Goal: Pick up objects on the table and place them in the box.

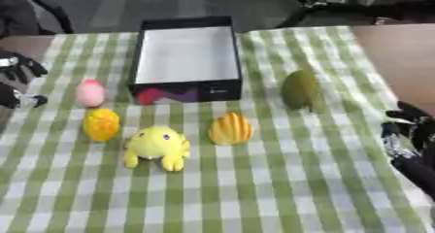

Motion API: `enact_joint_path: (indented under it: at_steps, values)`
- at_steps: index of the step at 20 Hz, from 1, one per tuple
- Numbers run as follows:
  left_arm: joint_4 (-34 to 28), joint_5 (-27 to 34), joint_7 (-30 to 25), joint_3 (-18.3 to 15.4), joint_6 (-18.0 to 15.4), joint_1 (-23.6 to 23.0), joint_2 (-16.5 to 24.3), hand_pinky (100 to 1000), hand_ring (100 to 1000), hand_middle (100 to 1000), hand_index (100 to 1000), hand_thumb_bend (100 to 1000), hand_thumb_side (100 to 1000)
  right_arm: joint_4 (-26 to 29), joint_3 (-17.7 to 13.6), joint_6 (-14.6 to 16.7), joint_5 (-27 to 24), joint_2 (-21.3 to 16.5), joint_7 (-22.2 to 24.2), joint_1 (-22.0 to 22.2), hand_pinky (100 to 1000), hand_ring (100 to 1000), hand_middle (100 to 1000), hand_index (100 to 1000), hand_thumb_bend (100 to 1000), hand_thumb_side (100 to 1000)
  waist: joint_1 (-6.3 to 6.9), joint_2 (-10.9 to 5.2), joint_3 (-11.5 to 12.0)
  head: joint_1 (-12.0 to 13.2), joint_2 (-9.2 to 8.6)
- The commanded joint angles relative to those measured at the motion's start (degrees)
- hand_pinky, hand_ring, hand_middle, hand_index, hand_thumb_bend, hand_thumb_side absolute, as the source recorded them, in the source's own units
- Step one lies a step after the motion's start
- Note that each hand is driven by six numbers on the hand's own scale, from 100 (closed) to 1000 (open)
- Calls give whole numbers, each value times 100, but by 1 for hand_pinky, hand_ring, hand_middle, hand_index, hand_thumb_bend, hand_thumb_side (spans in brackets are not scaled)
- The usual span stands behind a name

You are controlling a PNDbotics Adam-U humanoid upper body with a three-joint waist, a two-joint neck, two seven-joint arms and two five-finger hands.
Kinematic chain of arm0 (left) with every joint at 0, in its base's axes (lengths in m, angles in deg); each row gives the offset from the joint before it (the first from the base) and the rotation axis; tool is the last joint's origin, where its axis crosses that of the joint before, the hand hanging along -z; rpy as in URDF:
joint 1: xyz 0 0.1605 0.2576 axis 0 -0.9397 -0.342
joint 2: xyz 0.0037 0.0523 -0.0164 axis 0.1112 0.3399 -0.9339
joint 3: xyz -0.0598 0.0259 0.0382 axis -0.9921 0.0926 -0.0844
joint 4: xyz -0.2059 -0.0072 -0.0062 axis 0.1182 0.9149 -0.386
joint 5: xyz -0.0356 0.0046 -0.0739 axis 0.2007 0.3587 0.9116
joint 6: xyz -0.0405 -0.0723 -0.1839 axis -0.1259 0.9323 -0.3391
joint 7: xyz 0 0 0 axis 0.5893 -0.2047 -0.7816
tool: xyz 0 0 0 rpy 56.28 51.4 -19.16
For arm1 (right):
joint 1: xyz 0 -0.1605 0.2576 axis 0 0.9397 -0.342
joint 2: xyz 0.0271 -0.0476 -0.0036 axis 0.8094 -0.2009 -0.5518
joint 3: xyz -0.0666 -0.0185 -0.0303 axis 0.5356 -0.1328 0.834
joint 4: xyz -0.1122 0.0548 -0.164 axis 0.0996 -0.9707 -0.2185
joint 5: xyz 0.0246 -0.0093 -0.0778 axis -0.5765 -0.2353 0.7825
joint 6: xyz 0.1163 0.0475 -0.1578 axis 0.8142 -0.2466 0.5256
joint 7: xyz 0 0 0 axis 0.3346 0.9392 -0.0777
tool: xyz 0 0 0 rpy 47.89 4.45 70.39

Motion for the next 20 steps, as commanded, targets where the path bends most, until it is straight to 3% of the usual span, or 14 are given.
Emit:
enact_joint_path:
  at_steps: [1, 10, 18, 20]
  values:
    - [285, -351, 209, -108, -59, 249, -145, 801, 740, 788, 885, 335, 367, 50, -6, 5, -26, -116, 18, -27, 880, 731, 757, 899, 100, 402, -2, -159, 19, -13, 11]
    - [663, -772, 528, -101, -206, 531, -676, 797, 733, 785, 888, 320, 366, 45, 2, 7, -41, -100, 30, -34, 880, 730, 757, 899, 100, 402, -32, -152, -12, 12, 11]
    - [1095, -1094, 1108, -242, -196, 614, -1070, 781, 693, 752, 847, 156, 273, 41, 16, 11, -64, -84, 48, -36, 880, 730, 757, 900, 100, 405, -41, -134, -60, 24, 11]
    - [1119, -1069, 1273, -243, -259, 604, -1110, 772, 670, 725, 769, 100, 259, 39, 11, 10, -67, -86, 43, -36, 881, 730, 757, 900, 100, 402, -40, -128, -69, 33, 11]
